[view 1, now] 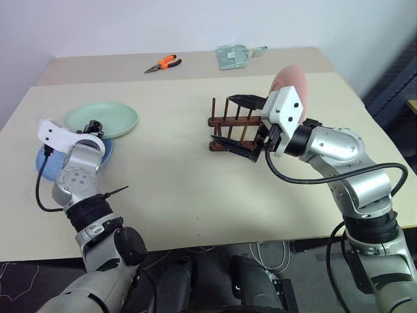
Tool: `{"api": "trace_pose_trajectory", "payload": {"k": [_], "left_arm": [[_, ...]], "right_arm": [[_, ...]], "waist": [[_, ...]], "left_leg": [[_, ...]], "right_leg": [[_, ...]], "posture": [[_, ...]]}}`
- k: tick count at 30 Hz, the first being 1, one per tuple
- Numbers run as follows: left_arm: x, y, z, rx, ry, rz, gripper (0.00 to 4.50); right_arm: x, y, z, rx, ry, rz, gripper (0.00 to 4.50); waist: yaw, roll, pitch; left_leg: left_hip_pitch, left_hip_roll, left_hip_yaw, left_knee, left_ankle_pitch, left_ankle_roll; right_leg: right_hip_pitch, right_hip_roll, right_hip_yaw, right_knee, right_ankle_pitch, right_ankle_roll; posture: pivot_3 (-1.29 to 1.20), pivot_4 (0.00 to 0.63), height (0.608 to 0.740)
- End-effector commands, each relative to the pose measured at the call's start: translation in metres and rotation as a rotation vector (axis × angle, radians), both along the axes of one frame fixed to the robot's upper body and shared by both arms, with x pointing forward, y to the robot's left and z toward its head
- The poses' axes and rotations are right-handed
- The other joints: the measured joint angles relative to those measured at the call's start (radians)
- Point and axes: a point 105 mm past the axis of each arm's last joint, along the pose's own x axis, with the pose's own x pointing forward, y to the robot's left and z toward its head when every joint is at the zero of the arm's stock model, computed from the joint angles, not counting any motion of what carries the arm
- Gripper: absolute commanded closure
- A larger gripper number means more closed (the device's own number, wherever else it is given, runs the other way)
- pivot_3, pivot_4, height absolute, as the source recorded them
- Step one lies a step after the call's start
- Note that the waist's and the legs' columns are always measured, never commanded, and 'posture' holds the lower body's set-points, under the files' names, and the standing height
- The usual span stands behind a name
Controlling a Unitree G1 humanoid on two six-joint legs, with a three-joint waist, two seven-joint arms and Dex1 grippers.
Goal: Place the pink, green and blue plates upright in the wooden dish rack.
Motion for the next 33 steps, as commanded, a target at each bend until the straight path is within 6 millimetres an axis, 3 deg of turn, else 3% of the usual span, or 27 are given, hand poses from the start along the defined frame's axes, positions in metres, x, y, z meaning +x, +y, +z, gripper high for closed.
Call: {"api": "trace_pose_trajectory", "payload": {"k": [1,2,6,9,13,18,23,26,31,32,33], "left_arm": [[0.001,0.011,0.017,-0.046,-0.062,0.048,3.43],[0.002,0.009,0.021,-0.036,-0.077,0.04,3.91],[0.006,-0.007,0.047,0.103,-0.176,-0.039,3.91],[0.006,-0.048,0.079,0.361,-0.29,-0.218,3.91],[-0.001,-0.106,0.096,0.489,-0.383,-0.437,3.91],[-0.019,-0.158,0.109,0.46,-0.484,-0.624,3.91],[-0.034,-0.177,0.121,0.405,-0.56,-0.718,3.91],[-0.038,-0.178,0.122,0.376,-0.571,-0.729,3.97],[-0.036,-0.172,0.119,0.364,-0.558,-0.72,3.97],[-0.036,-0.172,0.118,0.368,-0.555,-0.722,3.97],[-0.036,-0.171,0.117,0.37,-0.553,-0.724,3.97]], "right_arm": [[-0.005,-0.001,0.009,0.018,-0.049,-0.005,0.0],[-0.004,-0.002,0.008,0.023,-0.042,-0.014,0.0],[-0.002,-0.006,0.009,0.035,-0.035,-0.042,0.0],[-0.001,-0.002,0.007,-0.001,-0.082,-0.059,0.0],[0.003,0.017,-0.004,-0.141,-0.215,-0.061,0.0],[0.015,0.036,-0.013,-0.266,-0.348,-0.082,0.0],[0.035,0.036,-0.02,-0.387,-0.48,-0.158,0.0],[0.039,0.032,-0.031,-0.437,-0.493,-0.165,0.88],[0.039,0.032,-0.037,-0.452,-0.502,-0.18,3.32],[0.04,0.032,-0.037,-0.456,-0.504,-0.184,3.32],[0.04,0.032,-0.037,-0.461,-0.515,-0.19,3.71]], "waist": [[0.001,0.0,0.0],[0.003,0.0,0.0],[0.007,0.0,0.0],[0.006,-0.001,0.0],[0.007,-0.001,0.0],[-0.005,-0.001,0.0],[-0.015,-0.001,0.0],[-0.014,-0.001,0.0],[-0.015,-0.001,0.0],[-0.015,-0.001,0.0],[-0.015,-0.001,0.0]], "left_leg": [[0.0,0.0,0.0,0.0,0.0,0.0],[0.0,0.0,0.0,0.0,0.0,0.0],[0.0,0.0,0.0,0.0,0.0,0.0],[0.0,0.0,0.0,0.0,0.0,0.0],[0.0,-0.001,0.001,-0.001,0.0,0.0],[0.001,0.0,0.001,-0.001,0.001,-0.002],[0.001,0.0,0.001,-0.002,0.004,-0.007],[0.001,0.0,0.001,-0.003,0.004,-0.007],[0.001,0.0,0.001,-0.003,0.005,-0.008],[0.001,0.0,0.001,-0.003,0.005,-0.008],[0.001,0.0,0.001,-0.003,0.005,-0.009]], "right_leg": [[0.0,0.0,0.0,0.0,0.0,0.0],[0.0,0.0,0.0,0.0,0.0,0.0],[0.0,0.0,0.0,0.0,0.0,0.0],[0.0,0.0,0.0,0.0,0.0,0.0],[0.0,0.0,0.001,-0.001,0.0,0.0],[0.0,0.0,0.001,0.0,0.0,-0.001],[-0.001,0.0,0.001,0.0,0.001,-0.001],[-0.001,0.0,0.002,0.0,0.001,-0.001],[-0.001,0.001,0.002,0.0,0.0,-0.001],[-0.001,0.001,0.002,0.0,0.001,-0.001],[-0.001,0.001,0.002,0.0,0.001,-0.001]], "posture": [[0.0,0.15,0.738],[0.0,0.15,0.738],[0.0,0.15,0.738],[0.0,0.15,0.738],[0.0,0.15,0.738],[0.0,0.15,0.738],[0.0,0.15,0.738],[0.0,0.15,0.738],[0.0,0.15,0.738],[0.0,0.15,0.738],[0.0,0.15,0.738]]}}
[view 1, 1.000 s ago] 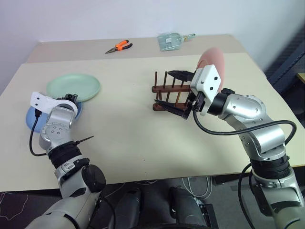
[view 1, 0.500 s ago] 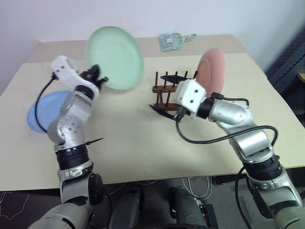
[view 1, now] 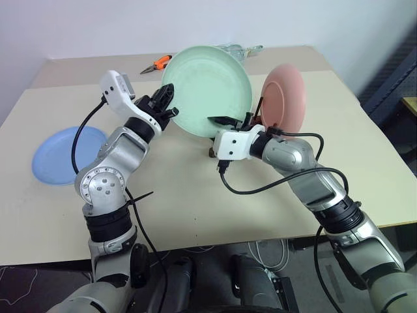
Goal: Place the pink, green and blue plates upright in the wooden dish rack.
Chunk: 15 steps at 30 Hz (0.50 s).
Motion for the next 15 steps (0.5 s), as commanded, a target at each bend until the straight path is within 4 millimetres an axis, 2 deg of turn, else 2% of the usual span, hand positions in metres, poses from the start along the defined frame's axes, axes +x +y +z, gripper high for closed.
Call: {"api": "trace_pose_trajectory", "payload": {"k": [1,3,8,10,11,13,14,15], "left_arm": [[-0.006,-0.002,0.013,-0.007,-0.064,-0.029,3.97],[-0.006,-0.002,0.013,-0.01,-0.062,-0.029,3.97],[-0.006,0.003,0.027,-0.105,-0.108,-0.033,3.97],[-0.009,0.012,0.044,-0.159,-0.177,-0.005,3.97],[-0.01,0.021,0.054,-0.202,-0.216,0.024,3.42],[-0.011,0.033,0.065,-0.258,-0.26,0.068,2.61],[-0.009,0.055,0.071,-0.235,-0.297,0.167,2.16],[-0.009,0.074,0.077,-0.193,-0.335,0.256,2.16]], "right_arm": [[0.0,0.001,0.008,0.009,-0.053,-0.013,4.04],[0.0,0.001,0.009,0.005,-0.068,-0.017,4.47],[-0.001,0.001,0.014,-0.01,-0.119,-0.011,4.47],[-0.001,-0.001,0.019,-0.015,-0.157,-0.019,4.47],[0.0,-0.003,0.022,-0.015,-0.179,-0.028,4.5],[0.002,-0.006,0.026,-0.013,-0.205,-0.041,4.5],[0.002,-0.012,0.034,0.015,-0.222,-0.057,4.5],[0.002,-0.017,0.042,0.063,-0.227,-0.071,4.5]], "waist": [[0.001,0.0,0.0],[0.001,0.0,0.0],[0.002,0.0,0.0],[0.002,0.0,0.0],[0.002,0.0,0.0],[0.001,-0.001,0.0],[0.001,-0.001,0.0],[-0.001,0.0,0.0]], "left_leg": [[0.0,0.0,0.0,0.0,0.0,-0.001],[0.0,0.0,0.0,0.0,0.0,-0.001],[0.0,0.0,0.0,0.0,0.0,-0.001],[0.0,0.0,0.0,0.0,0.0,-0.001],[0.0,0.0,0.0,0.0,0.0,-0.001],[0.0,0.0,0.0,0.0,0.001,-0.001],[0.0,0.0,0.0,0.0,0.001,-0.001],[0.0,0.0,0.0,-0.001,0.001,-0.001]], "right_leg": [[0.0,0.0,0.0,0.0,0.0,0.0],[0.0,0.0,0.0,0.0,0.0,0.0],[0.0,0.0,0.0,0.0,0.0,0.0],[0.0,0.0,0.0,0.0,0.0,0.0],[0.0,0.0,0.0,0.0,0.0,0.0],[0.0,0.0,0.0,0.0,0.0,0.0],[0.0,0.0,0.0,-0.001,0.0,0.0],[0.0,0.0,0.0,0.0,0.0,0.0]], "posture": [[0.0,0.15,0.738],[0.0,0.15,0.738],[0.0,0.15,0.738],[0.0,0.15,0.738],[0.0,0.15,0.738],[0.0,0.15,0.738],[0.0,0.15,0.738],[0.0,0.15,0.738]]}}
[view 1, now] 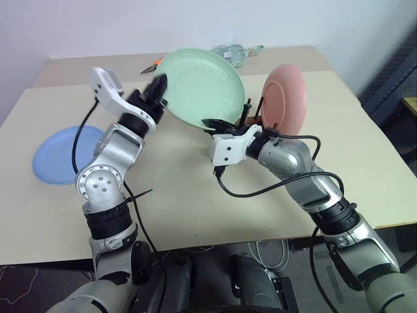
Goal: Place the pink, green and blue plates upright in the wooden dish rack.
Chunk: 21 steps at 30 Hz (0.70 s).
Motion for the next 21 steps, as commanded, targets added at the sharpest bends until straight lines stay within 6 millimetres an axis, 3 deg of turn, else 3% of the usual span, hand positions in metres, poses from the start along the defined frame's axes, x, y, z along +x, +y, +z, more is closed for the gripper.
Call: {"api": "trace_pose_trajectory", "payload": {"k": [1,5,7,9,12,17,21], "left_arm": [[-0.009,0.062,0.03,0.06,-0.143,0.3,2.16],[-0.007,0.088,0.025,0.219,-0.148,0.456,2.16],[-0.004,0.085,0.011,0.403,-0.136,0.465,2.16],[-0.001,0.069,-0.012,0.618,-0.128,0.41,2.16],[-0.008,0.032,-0.067,0.912,-0.111,0.201,2.16],[-0.034,-0.009,-0.128,0.988,-0.084,-0.117,2.16],[-0.058,-0.04,-0.143,0.964,-0.112,-0.315,2.16]], "right_arm": [[0.0,-0.022,0.038,0.147,-0.084,-0.048,4.5],[-0.006,-0.035,0.043,0.204,-0.059,-0.041,4.5],[-0.012,-0.043,0.051,0.283,-0.049,-0.025,4.5],[-0.019,-0.048,0.067,0.421,-0.026,0.012,4.5],[-0.036,-0.046,0.093,0.802,0.189,0.159,4.5],[-0.048,-0.043,0.093,1.147,0.529,0.282,4.5],[-0.043,-0.047,0.079,1.237,0.652,0.236,4.5]], "waist": [[-0.004,0.0,0.0],[0.0,0.0,0.0],[0.003,0.0,0.0],[0.002,0.0,0.0],[-0.001,0.001,0.0],[-0.005,0.002,0.0],[-0.002,0.003,0.0]], "left_leg": [[0.0,0.0,0.0,-0.001,0.0,0.0],[0.002,0.001,0.002,-0.003,0.0,0.0],[0.002,0.0,0.002,-0.003,0.0,0.0],[0.002,0.0,0.001,-0.003,0.0,0.001],[0.002,0.0,0.001,-0.003,-0.003,0.006],[0.002,0.003,-0.001,-0.004,-0.004,0.006],[0.002,0.003,0.0,-0.005,-0.004,0.006]], "right_leg": [[0.0,0.0,0.0,0.0,0.0,0.0],[0.0,0.001,0.002,0.0,0.0,-0.001],[0.001,0.001,0.001,-0.001,0.0,-0.001],[0.001,0.001,0.001,-0.001,0.0,-0.001],[0.001,0.0,0.002,0.0,0.0,-0.001],[-0.001,0.001,0.002,0.0,0.001,-0.003],[-0.002,-0.001,0.002,0.0,0.0,-0.007]], "posture": [[0.0,0.15,0.738],[0.0,0.15,0.738],[0.0,0.15,0.738],[0.0,0.15,0.738],[0.0,0.15,0.738],[0.0,0.15,0.738],[0.0,0.15,0.738]]}}
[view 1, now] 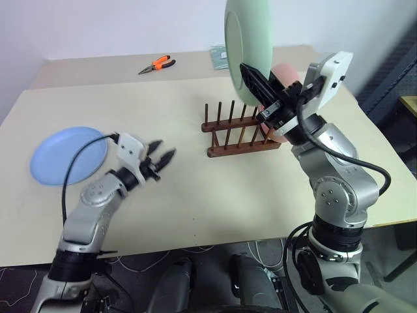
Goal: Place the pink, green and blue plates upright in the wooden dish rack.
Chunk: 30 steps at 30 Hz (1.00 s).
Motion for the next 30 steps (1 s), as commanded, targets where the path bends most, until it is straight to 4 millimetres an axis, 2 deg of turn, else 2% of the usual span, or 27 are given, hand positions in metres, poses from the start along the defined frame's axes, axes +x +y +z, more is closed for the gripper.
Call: {"api": "trace_pose_trajectory", "payload": {"k": [1,7,15,20,23,24,27,28,29,30], "left_arm": [[-0.017,-0.026,0.015,-0.02,-0.047,-0.144,2.16],[-0.028,-0.043,0.014,-0.029,-0.028,-0.222,2.16],[-0.031,-0.047,0.015,-0.039,-0.019,-0.239,2.16],[-0.034,-0.049,0.013,-0.025,-0.012,-0.252,2.16],[-0.034,-0.049,0.012,-0.026,-0.005,-0.254,2.09],[-0.034,-0.049,0.012,-0.03,0.0,-0.255,2.09],[-0.033,-0.047,0.013,-0.045,0.011,-0.245,1.32],[-0.032,-0.046,0.013,-0.053,0.015,-0.243,0.84],[-0.032,-0.045,0.015,-0.062,0.015,-0.238,0.29],[-0.029,-0.044,0.016,-0.073,0.013,-0.221,0.03]], "right_arm": [[-0.003,-0.004,0.0,0.052,0.051,0.012,4.5],[0.01,-0.013,-0.012,0.079,0.133,-0.013,4.5],[0.026,-0.025,-0.026,0.068,0.184,-0.076,4.5],[0.035,-0.024,-0.04,0.053,0.245,-0.071,4.5],[0.037,-0.024,-0.041,0.038,0.241,-0.083,3.37],[0.038,-0.024,-0.04,0.031,0.231,-0.09,2.86],[0.042,-0.03,-0.026,0.011,0.141,-0.17,1.44],[0.042,-0.031,-0.022,0.013,0.119,-0.185,0.95],[0.042,-0.031,-0.018,0.008,0.1,-0.193,0.88],[0.041,-0.03,-0.015,-0.003,0.081,-0.19,0.88]], "waist": [[0.003,0.0,0.0],[-0.001,0.001,-0.001],[0.0,0.002,0.0],[-0.001,0.002,0.0],[-0.001,0.002,0.0],[-0.001,0.002,0.0],[0.0,0.002,0.0],[0.0,0.002,0.0],[0.0,0.002,0.0],[0.0,0.002,0.0]], "left_leg": [[-0.001,0.0,0.0,0.0,0.0,0.0],[0.0,0.0,0.001,0.0,0.0,0.0],[-0.001,0.0,0.001,0.0,0.0,0.0],[0.0,0.0,0.001,0.0,0.0,0.0],[-0.001,0.0,0.001,0.0,0.0,0.0],[0.0,0.0,0.001,0.0,0.0,0.0],[-0.001,0.0,0.001,0.001,0.0,0.0],[-0.001,0.0,0.001,0.001,0.0,0.0],[-0.001,0.0,0.001,0.001,0.0,0.0],[-0.001,0.0,0.001,0.001,0.0,0.0]], "right_leg": [[0.0,0.0,0.0,0.0,0.0,0.0],[0.0,0.001,0.0,0.0,0.0,0.001],[0.0,0.002,-0.001,0.0,0.002,0.003],[0.0,0.002,-0.001,0.0,0.002,0.003],[0.0,0.002,-0.001,0.0,0.002,0.003],[0.0,0.002,-0.001,0.0,0.002,0.003],[0.0,0.002,-0.001,0.0,0.002,0.003],[0.0,0.002,-0.001,0.0,0.002,0.003],[0.0,0.002,-0.001,0.0,0.002,0.003],[0.0,0.002,-0.001,0.0,0.002,0.003]], "posture": [[0.0,0.15,0.738],[0.0,0.15,0.738],[0.0,0.15,0.738],[0.0,0.15,0.738],[0.0,0.15,0.738],[0.0,0.15,0.738],[0.0,0.15,0.738],[0.0,0.15,0.738],[0.0,0.15,0.738],[0.0,0.15,0.738]]}}
